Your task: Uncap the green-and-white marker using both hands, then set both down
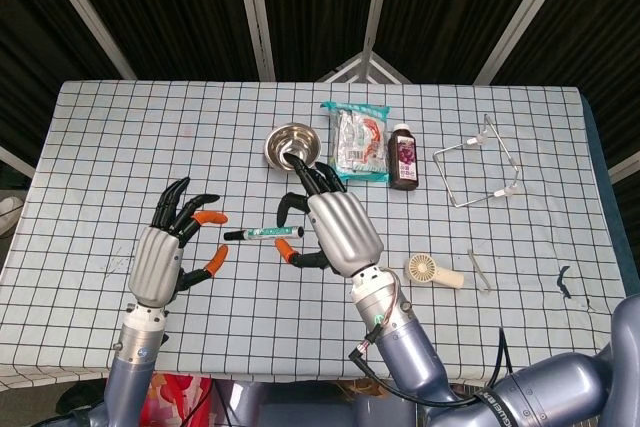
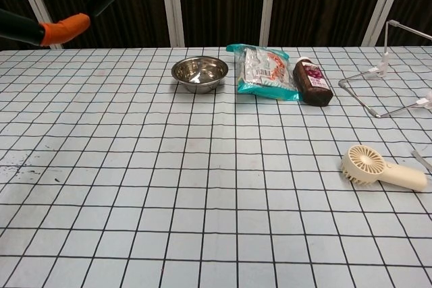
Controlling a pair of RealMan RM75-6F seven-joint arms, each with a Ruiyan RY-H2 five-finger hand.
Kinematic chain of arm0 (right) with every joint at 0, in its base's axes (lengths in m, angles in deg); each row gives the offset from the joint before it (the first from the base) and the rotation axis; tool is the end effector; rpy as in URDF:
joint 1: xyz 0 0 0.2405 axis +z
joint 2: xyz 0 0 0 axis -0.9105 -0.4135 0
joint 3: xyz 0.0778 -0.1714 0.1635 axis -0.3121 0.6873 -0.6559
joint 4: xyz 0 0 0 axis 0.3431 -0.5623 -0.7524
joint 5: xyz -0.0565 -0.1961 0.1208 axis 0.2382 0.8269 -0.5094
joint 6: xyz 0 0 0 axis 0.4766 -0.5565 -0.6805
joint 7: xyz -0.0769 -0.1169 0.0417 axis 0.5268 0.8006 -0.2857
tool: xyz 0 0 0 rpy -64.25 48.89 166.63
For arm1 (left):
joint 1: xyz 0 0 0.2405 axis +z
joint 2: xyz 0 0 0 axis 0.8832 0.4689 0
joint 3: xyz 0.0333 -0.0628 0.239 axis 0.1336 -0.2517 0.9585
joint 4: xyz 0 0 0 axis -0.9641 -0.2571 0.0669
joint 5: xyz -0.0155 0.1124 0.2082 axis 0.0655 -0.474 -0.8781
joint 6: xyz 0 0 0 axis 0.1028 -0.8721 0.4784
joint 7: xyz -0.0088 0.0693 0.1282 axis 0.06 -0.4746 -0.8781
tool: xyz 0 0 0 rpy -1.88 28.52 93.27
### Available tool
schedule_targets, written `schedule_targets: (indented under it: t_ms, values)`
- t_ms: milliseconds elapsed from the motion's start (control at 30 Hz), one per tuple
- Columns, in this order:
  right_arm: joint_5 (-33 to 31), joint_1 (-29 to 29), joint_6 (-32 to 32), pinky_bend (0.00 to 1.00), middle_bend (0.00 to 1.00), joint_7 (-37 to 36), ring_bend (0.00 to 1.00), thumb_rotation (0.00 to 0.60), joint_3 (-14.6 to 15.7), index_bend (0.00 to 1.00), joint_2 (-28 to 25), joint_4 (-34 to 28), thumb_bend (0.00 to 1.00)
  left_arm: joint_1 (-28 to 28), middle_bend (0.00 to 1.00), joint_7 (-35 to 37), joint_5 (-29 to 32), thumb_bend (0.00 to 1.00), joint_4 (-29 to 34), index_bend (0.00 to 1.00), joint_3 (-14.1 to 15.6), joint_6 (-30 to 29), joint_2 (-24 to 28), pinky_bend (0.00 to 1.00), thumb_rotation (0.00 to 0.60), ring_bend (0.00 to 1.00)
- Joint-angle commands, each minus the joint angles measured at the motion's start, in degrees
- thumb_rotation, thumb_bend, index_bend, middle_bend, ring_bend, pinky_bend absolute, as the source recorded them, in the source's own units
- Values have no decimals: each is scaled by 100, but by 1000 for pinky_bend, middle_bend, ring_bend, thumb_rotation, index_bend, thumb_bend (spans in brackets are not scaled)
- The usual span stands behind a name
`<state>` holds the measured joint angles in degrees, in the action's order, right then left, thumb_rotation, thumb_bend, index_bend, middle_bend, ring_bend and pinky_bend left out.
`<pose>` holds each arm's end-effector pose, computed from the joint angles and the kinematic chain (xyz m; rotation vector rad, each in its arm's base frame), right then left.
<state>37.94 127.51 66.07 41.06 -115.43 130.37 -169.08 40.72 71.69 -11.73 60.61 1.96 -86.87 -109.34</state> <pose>0.0794 -0.2616 0.0758 1.6190 -1.3059 1.4418 -0.0887 0.2383 0.0321 -1.3515 -0.9067 -1.6382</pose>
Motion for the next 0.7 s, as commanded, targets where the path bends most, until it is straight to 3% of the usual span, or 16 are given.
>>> schedule_targets:
  t_ms: [33,700]
  values:
    - [20,12,-24,49,53,-10,147,600,2,813,4,0,566,-18,239,8,9,433,6,410,-11,11,-17,0,600,0]
    - [95,22,-70,49,54,-83,149,600,23,814,-4,0,566,-159,294,-79,56,434,-92,505,-101,21,-274,0,600,0]
